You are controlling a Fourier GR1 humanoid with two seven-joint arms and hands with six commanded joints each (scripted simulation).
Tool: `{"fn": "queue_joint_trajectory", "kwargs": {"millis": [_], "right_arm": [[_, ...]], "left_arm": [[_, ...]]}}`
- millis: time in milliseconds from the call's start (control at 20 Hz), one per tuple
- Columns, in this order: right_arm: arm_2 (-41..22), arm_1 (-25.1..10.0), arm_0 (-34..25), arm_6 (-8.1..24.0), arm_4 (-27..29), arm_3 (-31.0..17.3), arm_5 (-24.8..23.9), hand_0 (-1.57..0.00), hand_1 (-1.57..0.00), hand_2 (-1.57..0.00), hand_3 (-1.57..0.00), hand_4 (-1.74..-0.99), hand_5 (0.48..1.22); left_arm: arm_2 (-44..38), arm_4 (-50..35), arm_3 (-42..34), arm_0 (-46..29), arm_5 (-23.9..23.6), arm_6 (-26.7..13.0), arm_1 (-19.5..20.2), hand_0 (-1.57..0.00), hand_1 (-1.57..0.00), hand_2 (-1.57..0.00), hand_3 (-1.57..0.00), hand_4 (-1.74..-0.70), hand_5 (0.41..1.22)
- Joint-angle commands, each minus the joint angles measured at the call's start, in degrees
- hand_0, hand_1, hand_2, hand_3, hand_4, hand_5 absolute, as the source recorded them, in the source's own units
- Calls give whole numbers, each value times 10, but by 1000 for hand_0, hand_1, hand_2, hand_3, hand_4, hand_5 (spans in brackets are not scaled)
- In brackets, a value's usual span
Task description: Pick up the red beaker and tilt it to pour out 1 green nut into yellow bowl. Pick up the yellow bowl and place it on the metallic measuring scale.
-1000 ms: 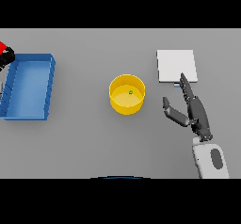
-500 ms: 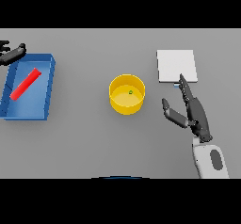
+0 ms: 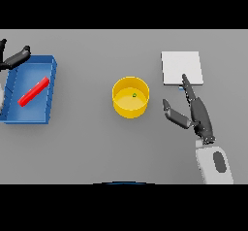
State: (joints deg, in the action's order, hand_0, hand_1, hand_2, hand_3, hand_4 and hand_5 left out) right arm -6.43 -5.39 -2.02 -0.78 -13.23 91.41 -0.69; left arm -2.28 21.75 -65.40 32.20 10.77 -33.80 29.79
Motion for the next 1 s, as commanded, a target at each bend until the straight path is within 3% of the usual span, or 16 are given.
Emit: {"fn": "queue_joint_trajectory", "kwargs": {"millis": [0,100,150,250,350,450,550,800,950], "right_arm": [[-7,-9,-6,9,-24,2,-8,1,1,1,1,-1262,675],[-21,-30,-28,6,-34,2,20,1,1,1,1,-1190,663],[-30,-37,-45,-13,-34,-3,38,-13,1,1,1,-1167,672],[-47,-65,-75,-31,-38,-14,82,-8,1,1,1,-1202,683],[-72,-95,-112,-28,-76,-26,105,-5,1,1,1,-1254,666],[-101,-110,-139,-19,-118,-46,117,-3,1,1,1,-1255,648],[-139,-138,-174,-31,-172,-60,133,-1,1,1,1,-1234,627],[-196,-159,-246,-59,-222,-95,183,0,1,1,1,-1234,620],[-223,-161,-289,-52,-241,-117,218,1,1,1,1,-1218,636]], "left_arm": [[-2,2,-1,0,-3,7,4,-34,-28,-25,-15,-723,667],[-6,-2,-1,4,-10,8,0,-21,-18,-16,-9,-716,682],[-6,-5,-9,0,-11,11,-3,-17,-14,-12,-7,-720,685],[-8,-10,-23,-10,-12,15,-5,-10,-9,-8,-4,-726,700],[-8,-9,-18,-9,-16,14,-9,-6,-5,-5,-2,-738,709],[-7,-8,-23,-13,-15,19,-6,-4,-3,-3,-1,-740,709],[-12,-17,-31,-15,-11,18,-6,-2,-2,-1,0,-746,709],[-9,-13,-20,-14,-14,28,-10,0,0,0,1,-754,714],[-16,-18,-8,-11,-10,37,-5,1,1,1,1,-758,717]]}}
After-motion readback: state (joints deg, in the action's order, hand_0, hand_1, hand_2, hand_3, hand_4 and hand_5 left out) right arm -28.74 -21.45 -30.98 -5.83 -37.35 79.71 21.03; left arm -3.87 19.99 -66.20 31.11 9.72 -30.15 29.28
